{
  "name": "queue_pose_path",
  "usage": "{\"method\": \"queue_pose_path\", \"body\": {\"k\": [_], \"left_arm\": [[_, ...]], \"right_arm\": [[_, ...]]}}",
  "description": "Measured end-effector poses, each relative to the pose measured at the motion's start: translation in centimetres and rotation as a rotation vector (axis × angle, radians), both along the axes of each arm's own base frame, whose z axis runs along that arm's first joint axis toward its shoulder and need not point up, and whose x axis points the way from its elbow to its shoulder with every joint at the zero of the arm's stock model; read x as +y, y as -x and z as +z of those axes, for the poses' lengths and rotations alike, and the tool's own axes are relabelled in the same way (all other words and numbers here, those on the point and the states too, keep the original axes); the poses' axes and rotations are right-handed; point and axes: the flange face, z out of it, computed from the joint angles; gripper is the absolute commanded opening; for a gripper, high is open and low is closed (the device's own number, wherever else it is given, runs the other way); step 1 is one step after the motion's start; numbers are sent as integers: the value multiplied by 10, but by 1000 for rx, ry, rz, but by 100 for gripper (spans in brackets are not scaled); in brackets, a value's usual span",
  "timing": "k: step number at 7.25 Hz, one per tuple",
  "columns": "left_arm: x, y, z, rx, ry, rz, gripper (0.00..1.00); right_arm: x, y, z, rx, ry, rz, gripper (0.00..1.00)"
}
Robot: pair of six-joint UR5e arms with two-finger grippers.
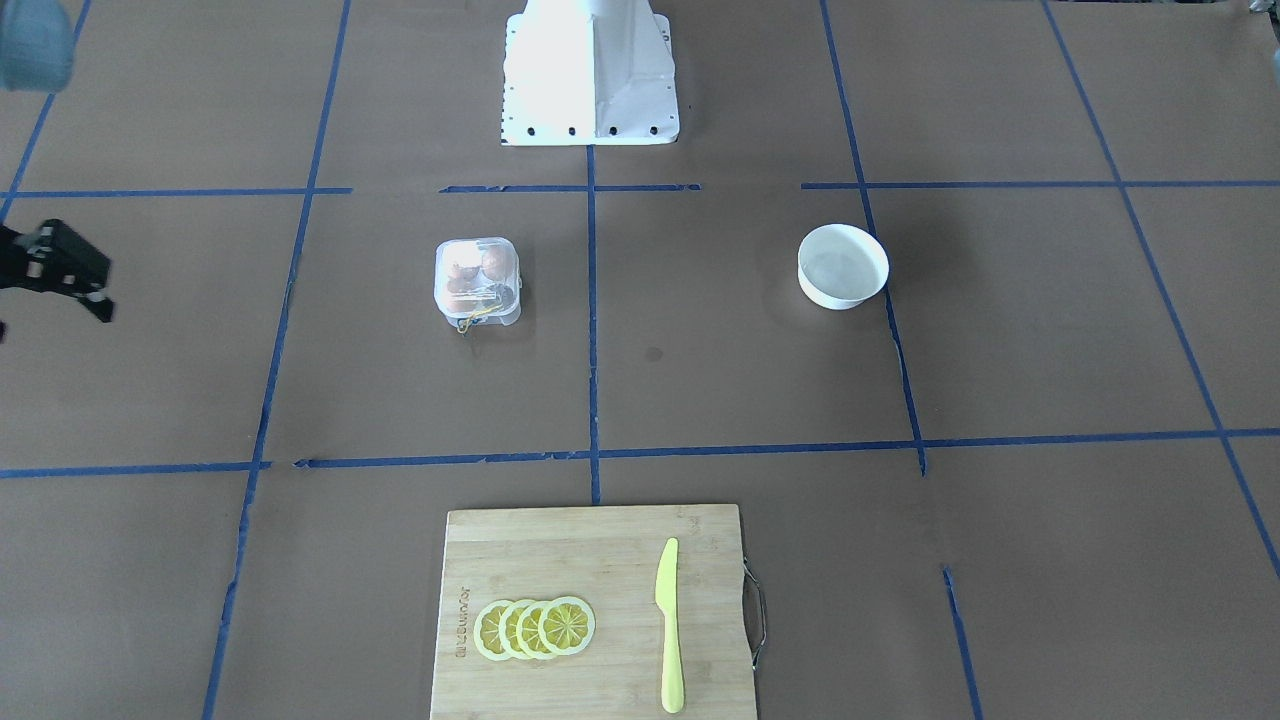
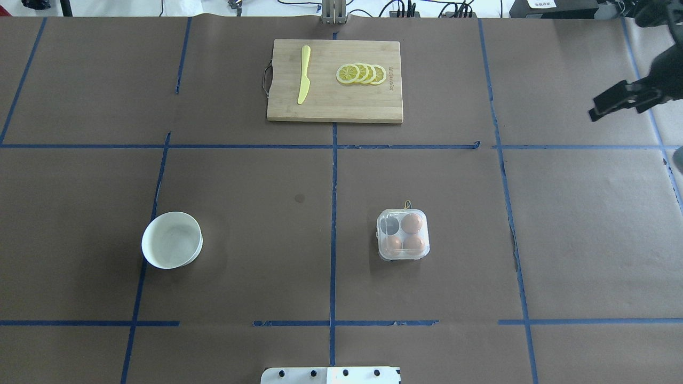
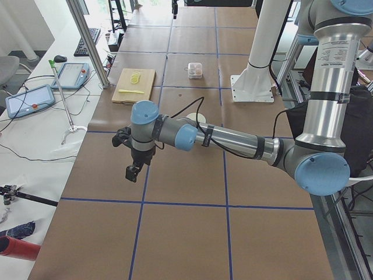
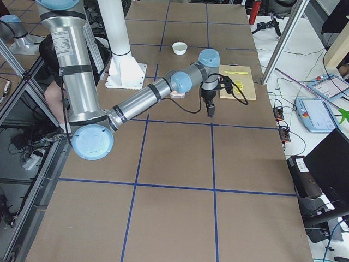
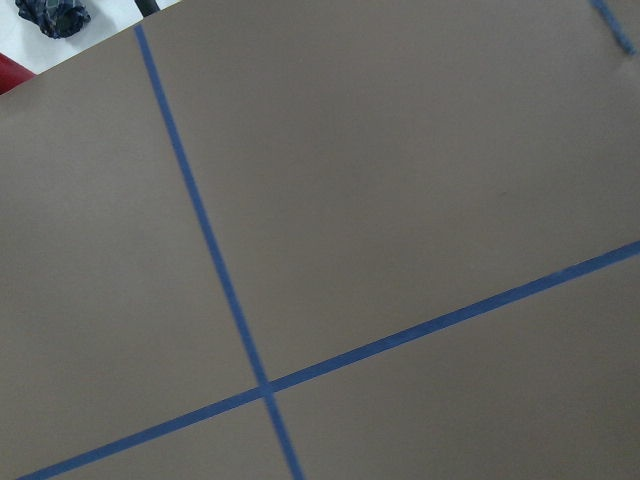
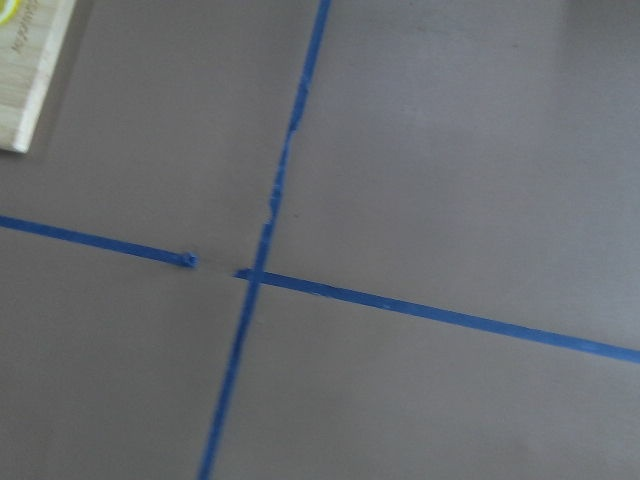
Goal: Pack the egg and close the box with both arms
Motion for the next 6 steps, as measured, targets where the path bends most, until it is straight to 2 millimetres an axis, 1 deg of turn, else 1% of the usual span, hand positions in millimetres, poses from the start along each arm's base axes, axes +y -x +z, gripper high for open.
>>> {"method": "queue_pose_path", "body": {"k": [1, 2, 3, 4, 6], "left_arm": [[7, 11, 22, 20, 26, 2, 100], [12, 15, 40, 28, 50, -1, 100], [16, 16, 56, 28, 72, -1, 100], [18, 16, 66, 30, 91, -2, 100], [24, 17, 77, 34, 122, -7, 100]], "right_arm": [[14, -53, 47, 47, -11, -48, 100], [35, -93, 90, 82, -3, -81, 100], [53, -113, 124, 100, 27, -96, 100], [63, -122, 154, 106, 72, -101, 100], [72, -139, 190, 55, 151, -74, 100]]}}
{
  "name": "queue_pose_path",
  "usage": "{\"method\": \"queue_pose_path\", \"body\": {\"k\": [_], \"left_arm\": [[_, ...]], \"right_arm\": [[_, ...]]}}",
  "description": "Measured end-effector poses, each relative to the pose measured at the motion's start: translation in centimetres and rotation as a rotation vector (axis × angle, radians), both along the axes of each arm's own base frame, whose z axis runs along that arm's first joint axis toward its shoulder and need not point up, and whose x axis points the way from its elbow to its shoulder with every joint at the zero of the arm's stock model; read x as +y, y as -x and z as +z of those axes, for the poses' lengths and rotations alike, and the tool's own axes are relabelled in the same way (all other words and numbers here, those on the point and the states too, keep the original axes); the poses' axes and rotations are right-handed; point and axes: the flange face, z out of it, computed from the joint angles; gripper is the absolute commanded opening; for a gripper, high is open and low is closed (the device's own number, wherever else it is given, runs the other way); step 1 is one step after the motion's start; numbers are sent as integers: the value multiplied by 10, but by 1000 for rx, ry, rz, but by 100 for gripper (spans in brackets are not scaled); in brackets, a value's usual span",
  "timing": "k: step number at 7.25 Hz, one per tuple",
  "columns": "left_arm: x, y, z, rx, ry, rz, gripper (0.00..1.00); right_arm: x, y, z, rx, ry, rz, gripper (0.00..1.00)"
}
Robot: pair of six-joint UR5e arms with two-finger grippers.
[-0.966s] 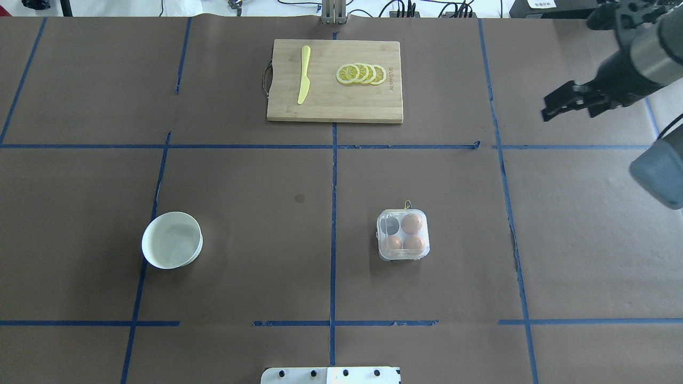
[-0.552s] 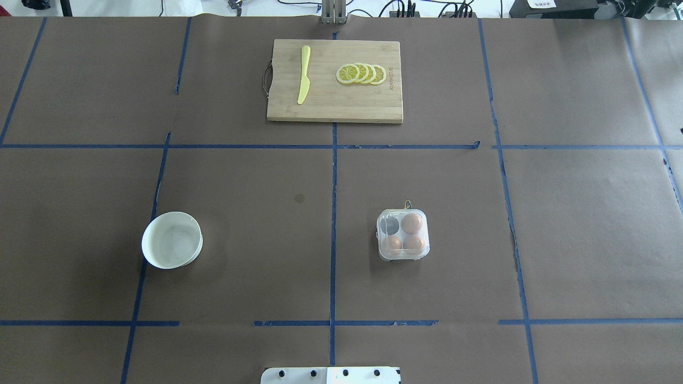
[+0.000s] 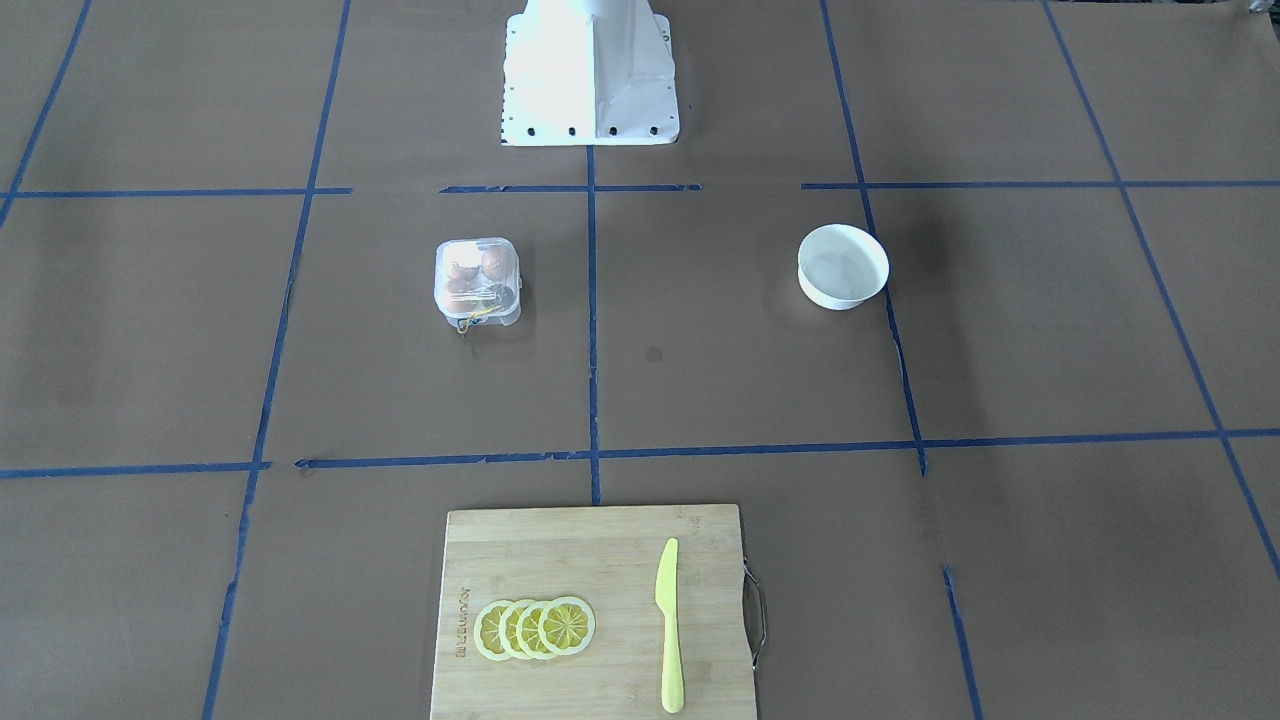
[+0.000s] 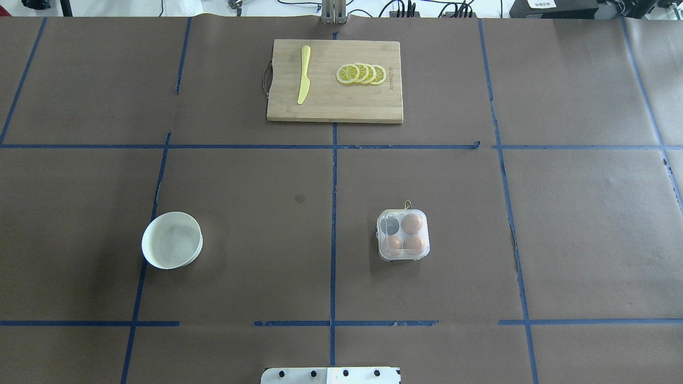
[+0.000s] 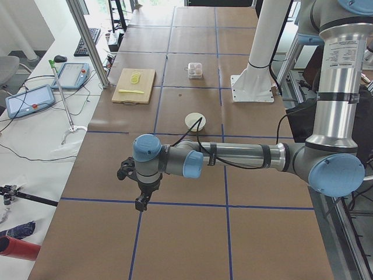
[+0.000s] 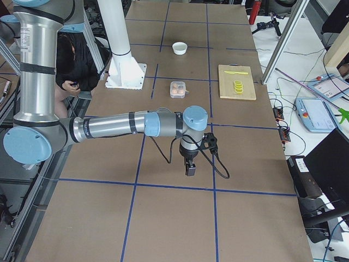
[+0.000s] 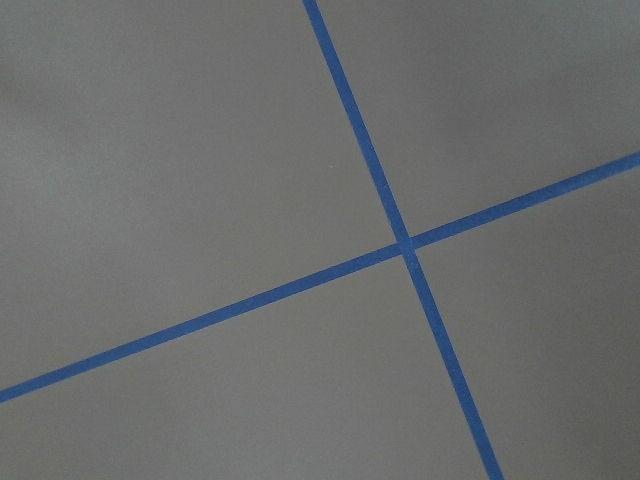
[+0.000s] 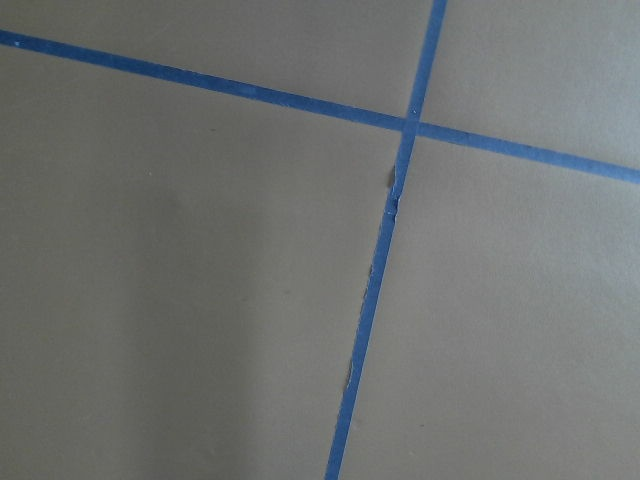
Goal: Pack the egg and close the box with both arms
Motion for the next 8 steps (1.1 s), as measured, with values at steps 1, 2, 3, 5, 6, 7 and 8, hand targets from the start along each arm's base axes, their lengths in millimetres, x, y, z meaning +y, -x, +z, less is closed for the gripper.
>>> {"method": "queue_pose_path", "body": {"k": [1, 2, 3, 5, 6, 7, 8], "left_arm": [[1, -1, 2, 10, 8, 0, 100], [2, -3, 1, 31, 13, -1, 100], [2, -4, -2, 58, 30, -19, 100], [4, -6, -3, 87, 63, -56, 100], [5, -6, -2, 89, 68, -60, 100], [7, -6, 0, 89, 69, -60, 100], [10, -6, 3, 88, 72, -60, 100]], "right_arm": [[4, -14, 22, -52, 54, 41, 100], [8, -28, 42, -107, 100, 84, 100], [11, -38, 52, -133, 118, 111, 100], [10, -48, 52, -137, 104, 136, 100], [7, -51, 50, -116, 92, 139, 100], [2, -54, 47, -83, 82, 140, 100], [-4, -57, 45, -57, 75, 141, 100]]}}
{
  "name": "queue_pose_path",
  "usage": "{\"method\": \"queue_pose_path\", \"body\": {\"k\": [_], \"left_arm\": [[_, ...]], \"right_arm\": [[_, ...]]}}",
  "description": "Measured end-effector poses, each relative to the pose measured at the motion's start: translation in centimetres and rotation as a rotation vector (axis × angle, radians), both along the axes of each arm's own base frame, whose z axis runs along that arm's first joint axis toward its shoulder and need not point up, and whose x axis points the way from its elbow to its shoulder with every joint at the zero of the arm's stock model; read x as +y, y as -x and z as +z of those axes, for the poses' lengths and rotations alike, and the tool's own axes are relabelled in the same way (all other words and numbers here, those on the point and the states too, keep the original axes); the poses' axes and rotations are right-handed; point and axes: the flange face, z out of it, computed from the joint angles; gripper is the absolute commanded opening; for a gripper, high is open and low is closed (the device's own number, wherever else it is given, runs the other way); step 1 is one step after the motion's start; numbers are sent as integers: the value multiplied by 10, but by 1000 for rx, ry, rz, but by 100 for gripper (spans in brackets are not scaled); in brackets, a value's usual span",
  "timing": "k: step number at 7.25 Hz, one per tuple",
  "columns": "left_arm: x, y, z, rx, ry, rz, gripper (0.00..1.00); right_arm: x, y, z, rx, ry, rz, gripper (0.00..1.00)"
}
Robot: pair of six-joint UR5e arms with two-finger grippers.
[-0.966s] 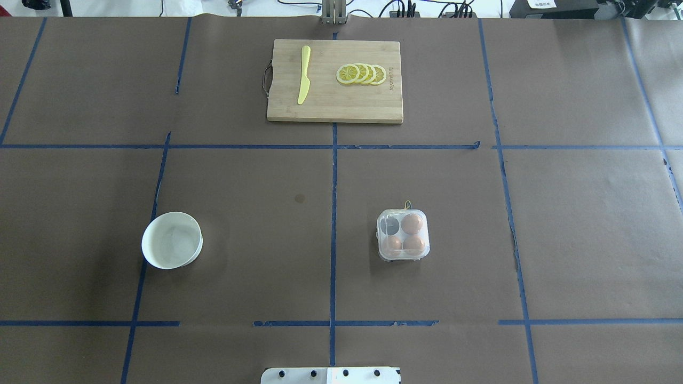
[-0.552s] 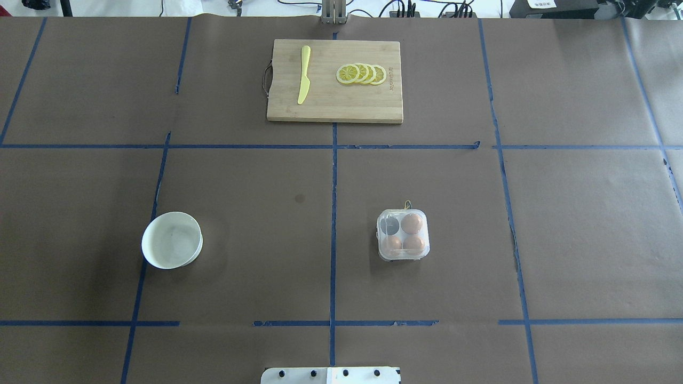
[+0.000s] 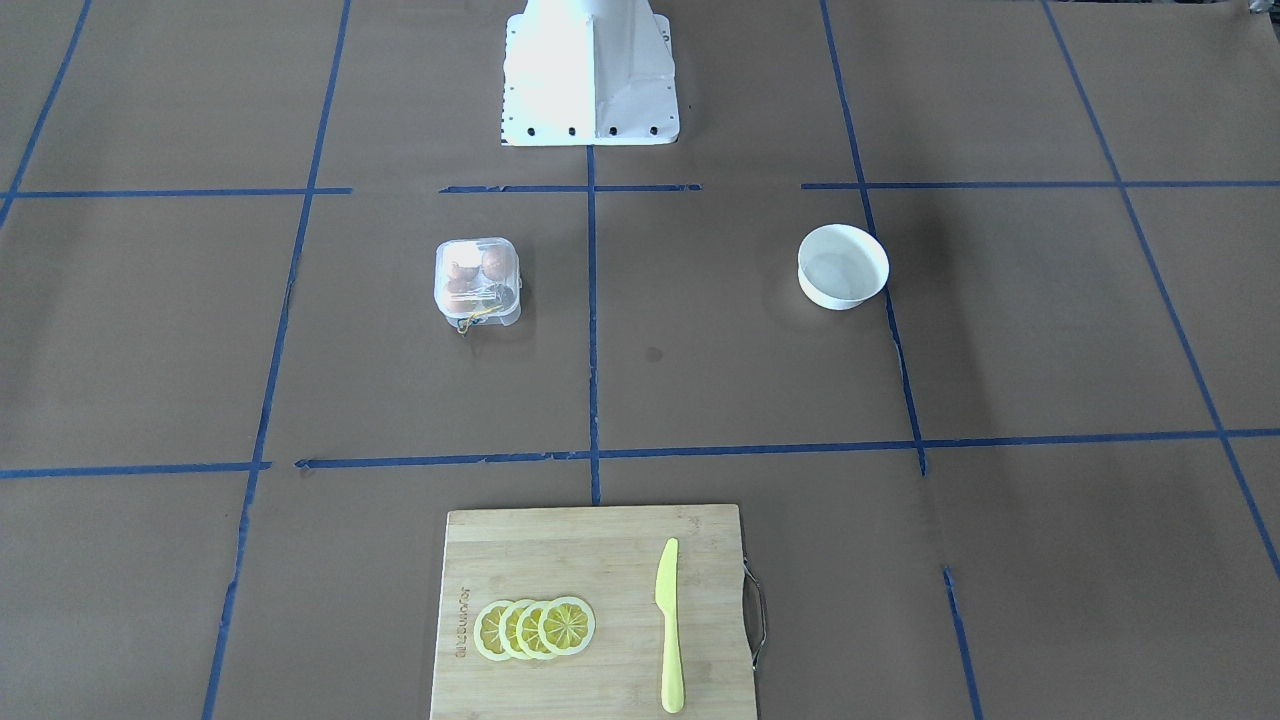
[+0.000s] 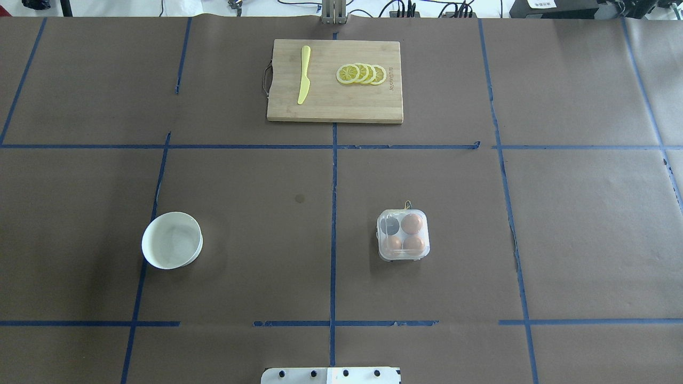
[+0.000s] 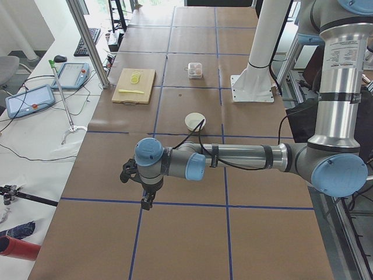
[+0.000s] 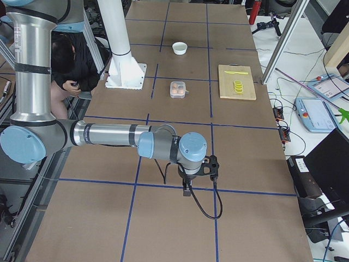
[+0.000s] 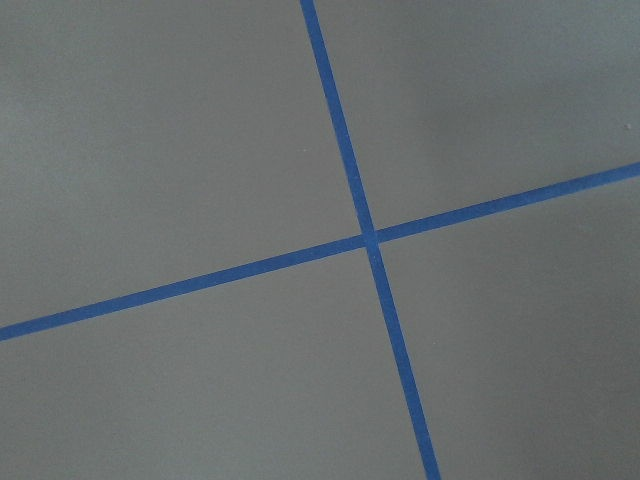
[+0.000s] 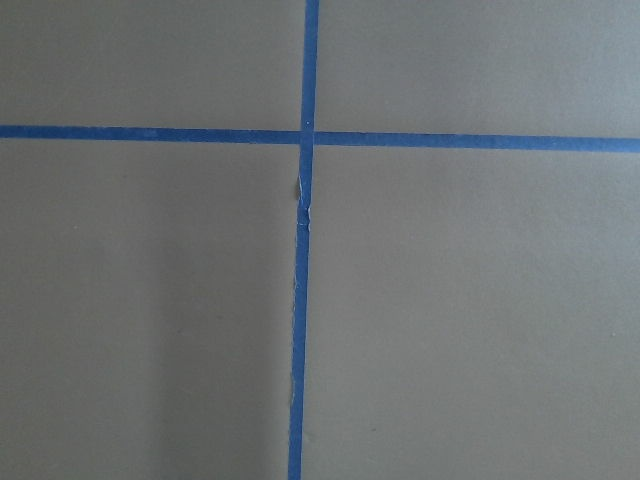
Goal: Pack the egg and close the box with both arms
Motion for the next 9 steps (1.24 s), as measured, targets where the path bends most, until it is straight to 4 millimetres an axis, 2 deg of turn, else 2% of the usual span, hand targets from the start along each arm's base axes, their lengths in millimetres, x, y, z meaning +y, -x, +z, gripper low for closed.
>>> {"method": "queue_pose_path", "body": {"k": [9], "left_arm": [[1, 0, -1, 9, 6, -44, 100]], "right_arm": [[-8, -2, -7, 19, -18, 44, 100]]}}
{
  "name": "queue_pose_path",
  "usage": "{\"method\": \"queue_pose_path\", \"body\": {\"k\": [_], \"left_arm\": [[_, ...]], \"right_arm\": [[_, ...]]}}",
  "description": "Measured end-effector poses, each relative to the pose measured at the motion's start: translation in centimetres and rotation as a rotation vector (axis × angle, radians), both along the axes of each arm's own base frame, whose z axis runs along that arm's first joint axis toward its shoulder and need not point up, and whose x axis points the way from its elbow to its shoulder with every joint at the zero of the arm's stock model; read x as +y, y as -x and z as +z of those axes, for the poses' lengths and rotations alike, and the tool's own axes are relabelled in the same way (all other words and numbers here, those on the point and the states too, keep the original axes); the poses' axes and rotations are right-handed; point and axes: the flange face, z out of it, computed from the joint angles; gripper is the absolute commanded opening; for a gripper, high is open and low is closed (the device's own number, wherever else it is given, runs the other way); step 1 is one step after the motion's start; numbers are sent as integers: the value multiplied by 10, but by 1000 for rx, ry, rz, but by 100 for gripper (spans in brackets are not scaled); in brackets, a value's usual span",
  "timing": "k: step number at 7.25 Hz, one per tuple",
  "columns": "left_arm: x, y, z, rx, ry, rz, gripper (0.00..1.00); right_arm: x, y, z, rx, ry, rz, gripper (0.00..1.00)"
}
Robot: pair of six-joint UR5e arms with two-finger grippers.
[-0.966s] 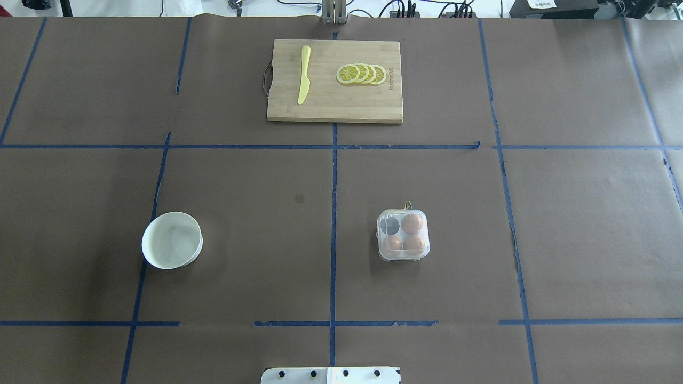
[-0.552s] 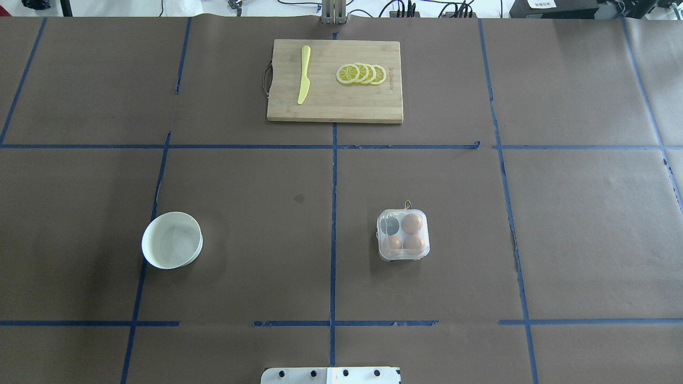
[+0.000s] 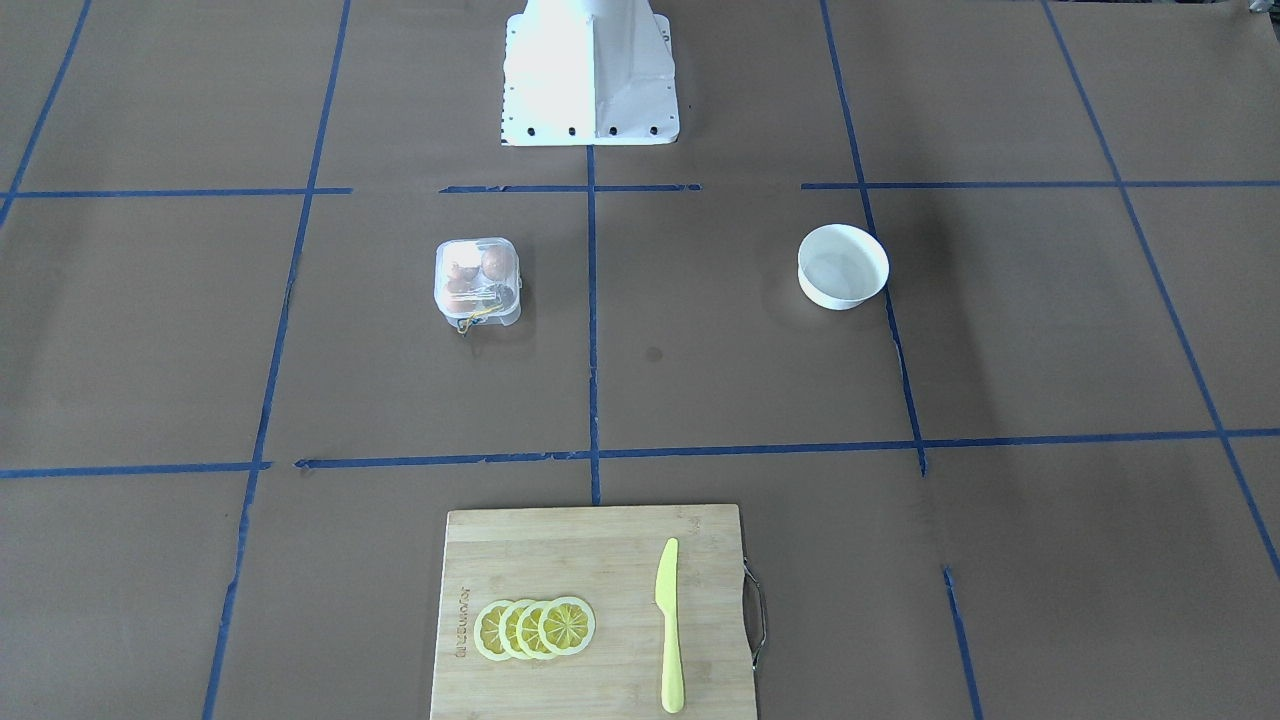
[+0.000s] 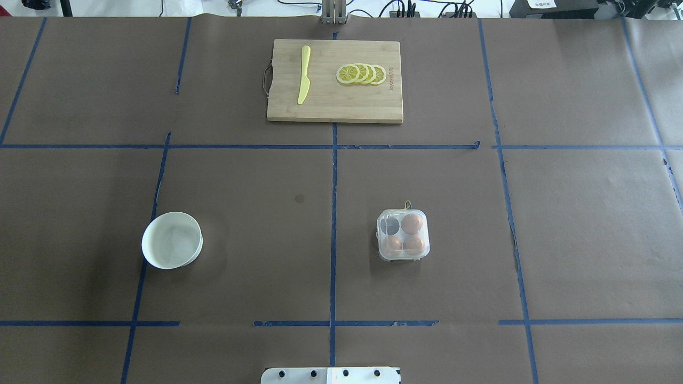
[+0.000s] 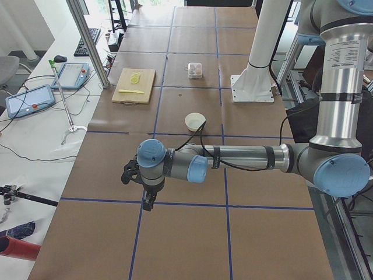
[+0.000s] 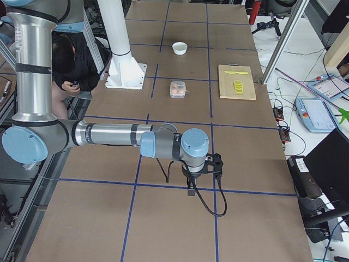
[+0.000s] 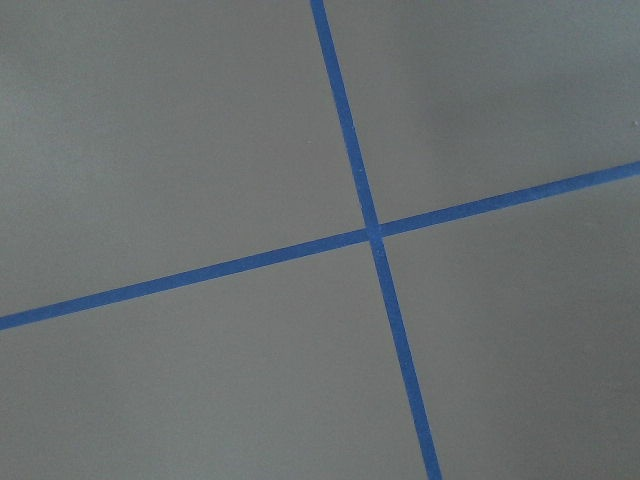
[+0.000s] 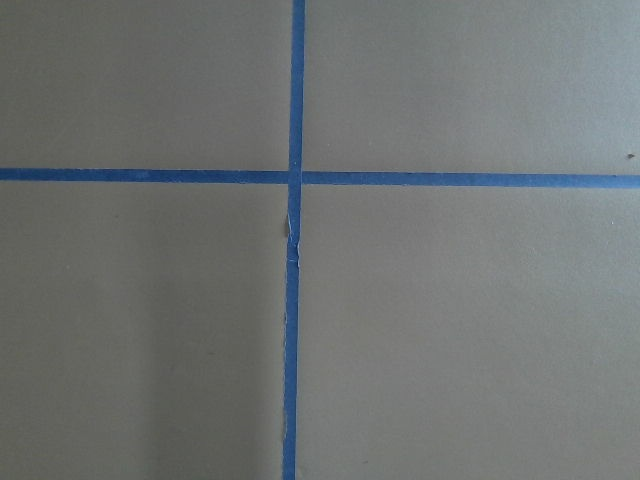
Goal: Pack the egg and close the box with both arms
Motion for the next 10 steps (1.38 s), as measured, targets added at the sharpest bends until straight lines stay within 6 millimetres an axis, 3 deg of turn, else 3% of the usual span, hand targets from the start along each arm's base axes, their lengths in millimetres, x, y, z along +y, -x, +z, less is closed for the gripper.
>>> {"method": "queue_pose_path", "body": {"k": [10], "left_arm": [[-1, 0, -4, 6, 2, -31, 100]], "right_arm": [[3, 1, 1, -7, 2, 2, 100]]}}
